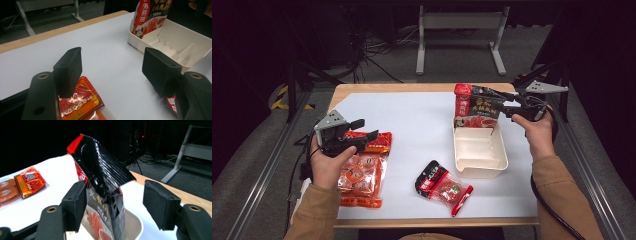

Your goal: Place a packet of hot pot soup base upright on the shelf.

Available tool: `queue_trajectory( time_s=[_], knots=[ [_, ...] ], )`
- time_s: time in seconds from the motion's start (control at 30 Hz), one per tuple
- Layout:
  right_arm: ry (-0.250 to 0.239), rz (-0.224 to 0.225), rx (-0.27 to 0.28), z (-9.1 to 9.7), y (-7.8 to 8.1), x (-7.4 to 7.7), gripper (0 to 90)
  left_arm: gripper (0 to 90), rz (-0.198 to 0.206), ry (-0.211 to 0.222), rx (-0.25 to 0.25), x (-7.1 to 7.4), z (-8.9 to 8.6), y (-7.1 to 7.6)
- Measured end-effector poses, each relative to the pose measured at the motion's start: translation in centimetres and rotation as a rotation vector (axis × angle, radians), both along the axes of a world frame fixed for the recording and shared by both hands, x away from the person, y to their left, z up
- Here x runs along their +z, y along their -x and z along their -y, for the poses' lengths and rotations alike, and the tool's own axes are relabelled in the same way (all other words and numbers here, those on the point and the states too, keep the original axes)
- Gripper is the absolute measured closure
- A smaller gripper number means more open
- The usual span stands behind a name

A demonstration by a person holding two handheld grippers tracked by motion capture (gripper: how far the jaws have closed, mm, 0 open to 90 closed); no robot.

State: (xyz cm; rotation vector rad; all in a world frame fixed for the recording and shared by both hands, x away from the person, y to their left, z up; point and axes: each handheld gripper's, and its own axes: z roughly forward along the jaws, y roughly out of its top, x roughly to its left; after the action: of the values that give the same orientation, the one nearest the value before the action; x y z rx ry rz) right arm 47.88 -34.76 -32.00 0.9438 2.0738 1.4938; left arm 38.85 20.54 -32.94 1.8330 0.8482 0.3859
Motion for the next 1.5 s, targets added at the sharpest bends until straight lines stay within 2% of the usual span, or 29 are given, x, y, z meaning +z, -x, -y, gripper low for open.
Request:
queue_trajectory(
  time_s=[0.13,0.27,0.3,0.47,0.67,0.83,0.9,1.0,1.1,1.37,1.5],
  knots=[
    [0.017,-0.006,-0.023,0.6,1.2,0.4,34.0,33.4,-0.005,-0.006,0.015,0.0,-0.6,-0.1],
    [0.013,-0.016,-0.027,1.0,2.1,0.5,33.4,33.1,-0.002,-0.017,0.026,0.0,-1.1,-0.3],
    [0.031,-0.017,-0.033,1.2,2.7,0.6,33.3,32.9,-0.006,-0.020,0.035,0.1,-1.5,-0.2],
    [0.028,-0.024,-0.032,1.4,3.8,0.6,33.3,32.6,-0.001,-0.035,0.050,0.2,-2.1,-0.3],
    [0.036,-0.006,-0.036,1.6,5.5,0.5,33.3,32.5,-0.006,-0.038,0.064,0.2,-2.7,-0.4],
    [0.029,0.010,-0.040,1.7,6.8,0.2,33.9,32.2,0.001,-0.043,0.041,0.1,-3.0,-0.6],
    [0.018,0.012,-0.037,1.8,7.0,0.2,33.8,31.5,0.004,-0.046,0.043,0.0,-3.2,-0.7],
    [0.047,0.013,-0.040,1.6,7.1,0.1,34.0,31.1,0.015,-0.046,0.042,-0.1,-3.5,-0.8],
    [0.048,0.010,-0.016,1.2,7.2,-0.1,34.0,30.5,0.020,-0.063,0.052,-0.3,-4.0,-1.1],
    [0.053,0.014,0.015,0.3,7.5,-0.1,33.8,27.9,0.000,-0.047,0.112,-1.4,-5.8,-2.2],
    [0.051,0.017,0.026,0.0,7.6,-0.2,33.8,28.0,-0.034,-0.042,0.145,-3.0,-7.1,-3.2]
  ],
)
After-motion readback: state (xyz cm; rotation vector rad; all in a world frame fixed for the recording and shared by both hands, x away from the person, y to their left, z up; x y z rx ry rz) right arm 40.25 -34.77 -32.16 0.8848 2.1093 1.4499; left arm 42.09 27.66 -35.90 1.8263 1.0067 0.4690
